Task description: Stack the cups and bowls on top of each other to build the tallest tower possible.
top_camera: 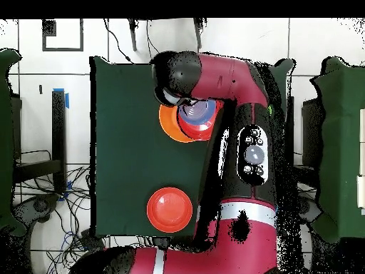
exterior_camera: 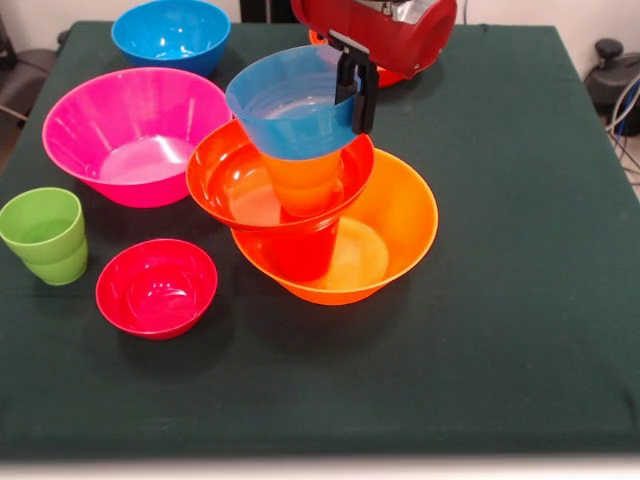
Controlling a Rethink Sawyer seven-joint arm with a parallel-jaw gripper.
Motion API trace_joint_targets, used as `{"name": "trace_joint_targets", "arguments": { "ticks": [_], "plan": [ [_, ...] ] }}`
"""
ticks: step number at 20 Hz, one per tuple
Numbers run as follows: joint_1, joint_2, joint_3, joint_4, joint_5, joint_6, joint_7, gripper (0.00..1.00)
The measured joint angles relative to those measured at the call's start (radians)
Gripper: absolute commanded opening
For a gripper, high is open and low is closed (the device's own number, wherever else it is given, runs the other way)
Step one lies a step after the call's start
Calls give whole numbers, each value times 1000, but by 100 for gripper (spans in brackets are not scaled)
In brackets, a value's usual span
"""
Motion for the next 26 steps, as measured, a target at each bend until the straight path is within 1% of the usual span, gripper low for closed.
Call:
{"name": "trace_joint_targets", "arguments": {
  "ticks": [10,26],
  "plan": [
    [0,-4,0,6,-2,0,0,0],
    [0,-5,0,44,-6,0,0,0]
  ]
}}
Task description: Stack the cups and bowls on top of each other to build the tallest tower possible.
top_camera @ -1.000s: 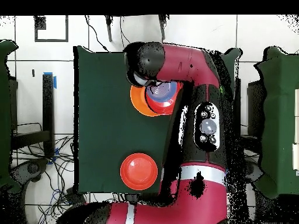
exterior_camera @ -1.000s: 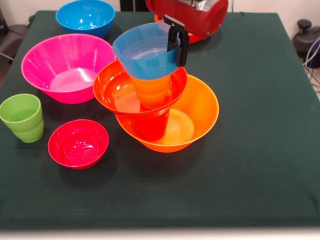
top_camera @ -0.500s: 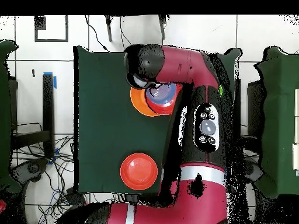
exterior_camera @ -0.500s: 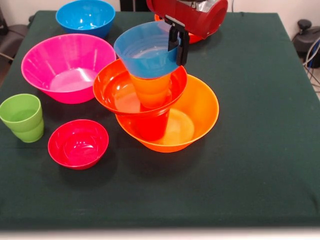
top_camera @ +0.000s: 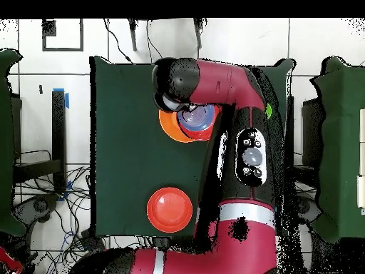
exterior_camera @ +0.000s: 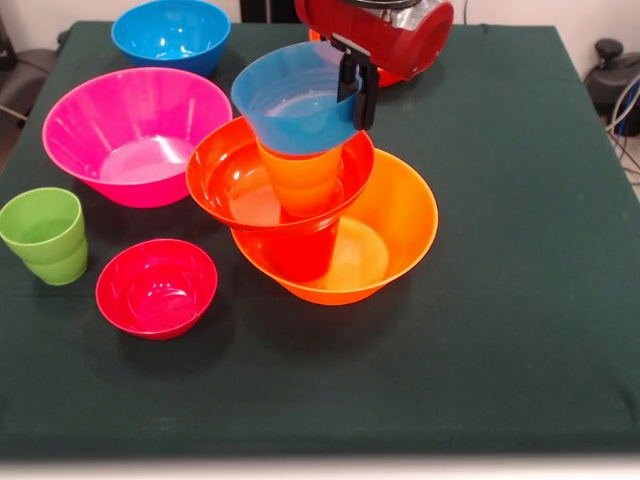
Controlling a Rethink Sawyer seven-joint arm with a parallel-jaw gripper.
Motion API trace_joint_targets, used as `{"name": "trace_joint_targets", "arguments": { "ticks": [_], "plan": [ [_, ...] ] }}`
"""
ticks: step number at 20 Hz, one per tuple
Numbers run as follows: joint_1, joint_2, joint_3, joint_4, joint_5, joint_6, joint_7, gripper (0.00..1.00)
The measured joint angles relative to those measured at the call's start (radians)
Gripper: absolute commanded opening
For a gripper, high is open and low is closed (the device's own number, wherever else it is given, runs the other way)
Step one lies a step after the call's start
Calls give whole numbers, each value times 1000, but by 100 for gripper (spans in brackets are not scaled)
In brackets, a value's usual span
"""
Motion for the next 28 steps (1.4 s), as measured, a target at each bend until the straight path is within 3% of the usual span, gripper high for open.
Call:
{"name": "trace_joint_targets", "arguments": {
  "ticks": [28],
  "plan": [
    [-2,0,5,3,-16,0,0,0]
  ]
}}
